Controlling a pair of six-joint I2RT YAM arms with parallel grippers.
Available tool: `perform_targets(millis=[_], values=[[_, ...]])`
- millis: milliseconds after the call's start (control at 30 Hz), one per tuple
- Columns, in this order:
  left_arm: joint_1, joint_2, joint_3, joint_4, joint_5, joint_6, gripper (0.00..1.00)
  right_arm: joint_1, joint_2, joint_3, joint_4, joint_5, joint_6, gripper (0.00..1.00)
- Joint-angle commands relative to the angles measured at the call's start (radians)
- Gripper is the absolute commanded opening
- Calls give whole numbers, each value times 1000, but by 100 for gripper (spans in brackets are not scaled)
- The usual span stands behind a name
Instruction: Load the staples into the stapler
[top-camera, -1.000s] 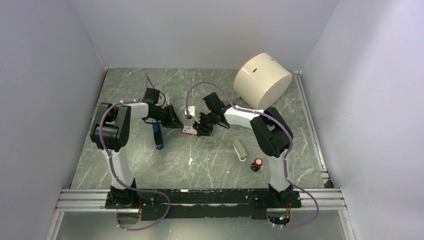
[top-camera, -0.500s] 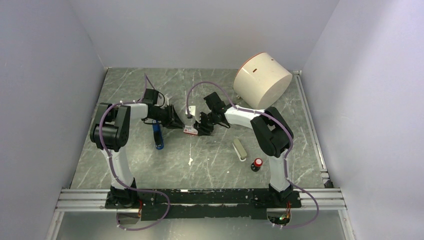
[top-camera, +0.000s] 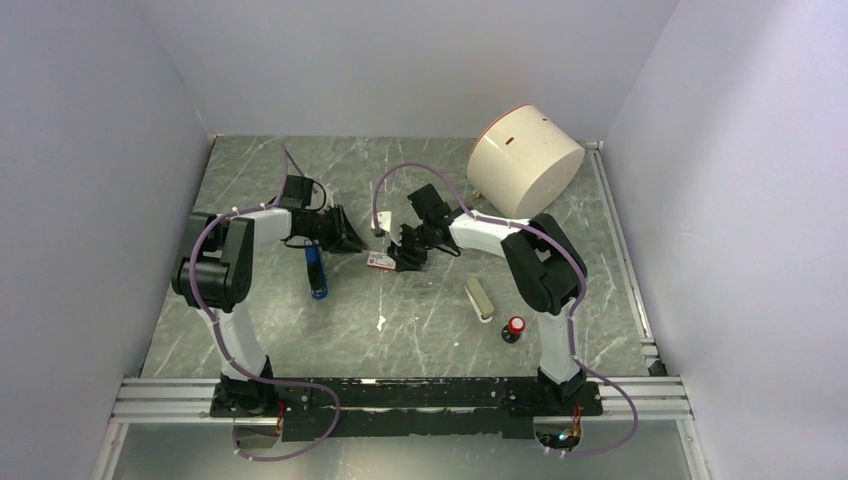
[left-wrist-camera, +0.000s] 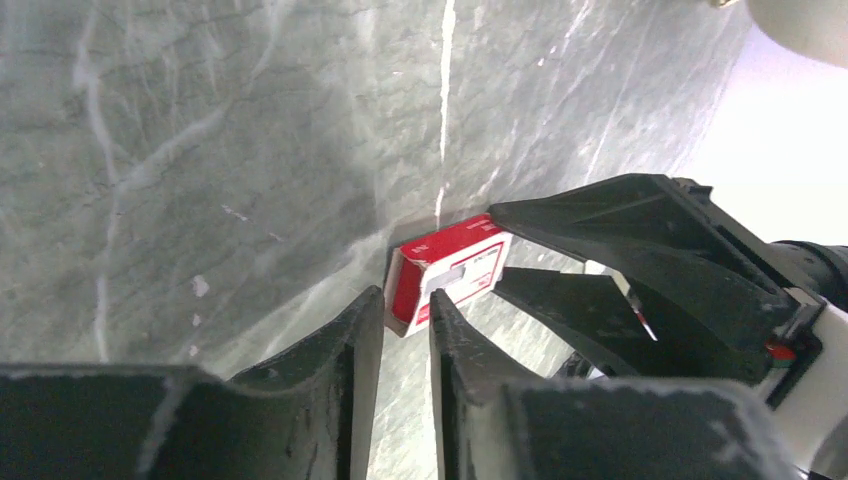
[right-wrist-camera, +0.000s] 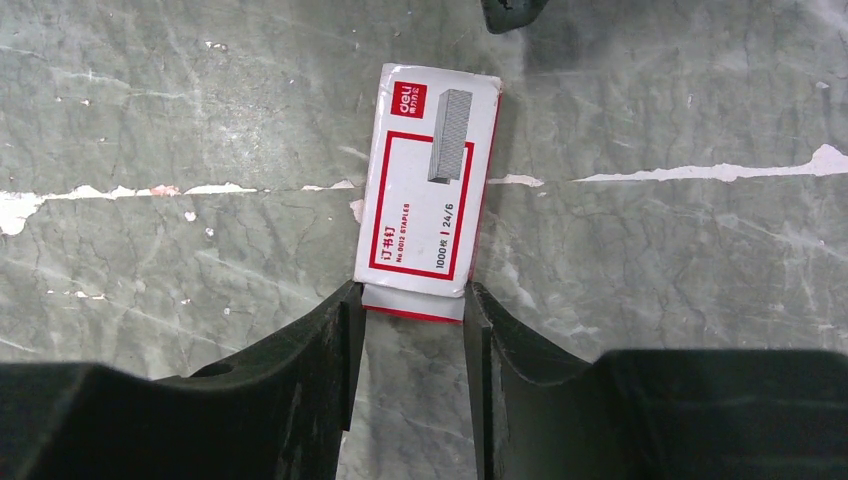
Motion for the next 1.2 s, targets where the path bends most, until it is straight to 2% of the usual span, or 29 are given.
perform_targets(millis=[0,67,167,333,567,767,900,1167], values=[[-2,-24,-35,84,83,-17,34,-9,4,-14,-40,47,0,42],[-18,-8,-13,43,75,17,39,-9,7,-12,-39,47,2,43],[-42,18,-2,26,79,32,40,-9,13,-9,-41,41,4,43],[-53,36,7,22,74,35,25,-8,11,-15,-33,28,8,43],[-67,57,16,7,68,53,22,-9,14,-10,-36,30,8,43],[-65,31,71,-85,-24,145,5,-8,13,-11,-46,34,-3,42],[-55,29,116,-142,-53,205,5,-9,2,-13,-52,26,-5,40],[-16,34,113,-160,-70,197,5,-8,1,-23,-44,45,-5,37]])
